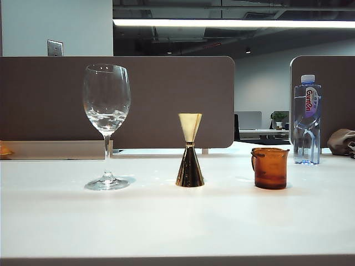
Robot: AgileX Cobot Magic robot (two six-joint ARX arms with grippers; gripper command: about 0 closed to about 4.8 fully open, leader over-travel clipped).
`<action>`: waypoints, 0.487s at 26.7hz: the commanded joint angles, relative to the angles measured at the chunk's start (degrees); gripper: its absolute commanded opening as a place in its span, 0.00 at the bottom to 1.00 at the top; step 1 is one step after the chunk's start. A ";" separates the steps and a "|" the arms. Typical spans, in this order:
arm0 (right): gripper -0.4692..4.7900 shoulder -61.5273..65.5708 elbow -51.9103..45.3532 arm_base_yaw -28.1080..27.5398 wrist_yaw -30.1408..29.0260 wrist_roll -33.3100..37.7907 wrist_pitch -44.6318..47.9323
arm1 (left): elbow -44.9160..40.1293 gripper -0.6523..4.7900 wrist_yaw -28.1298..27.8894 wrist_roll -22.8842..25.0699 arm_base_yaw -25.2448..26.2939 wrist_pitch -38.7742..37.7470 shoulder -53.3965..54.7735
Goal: Pick up the small amber measuring cup and pour the water in it into the jigger, then pick up the jigger and pour the water in it into the wine glass.
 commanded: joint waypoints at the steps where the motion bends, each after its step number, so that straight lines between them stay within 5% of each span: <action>1: 0.09 0.02 3.19 -0.07 -0.13 6.69 5.68 | 0.24 0.12 0.17 0.00 0.09 0.70 0.09; 5: 0.09 0.02 17.33 -0.09 4.07 5.68 -10.29 | 0.24 0.12 0.17 0.02 0.09 0.70 0.09; 7: 0.09 0.07 30.32 -0.09 8.31 -0.07 -28.13 | 0.24 0.12 0.17 0.00 0.09 0.70 0.09; 13: 0.09 4.72 54.14 -0.09 18.82 -8.26 -57.72 | 0.24 0.12 0.15 0.00 0.11 0.70 0.09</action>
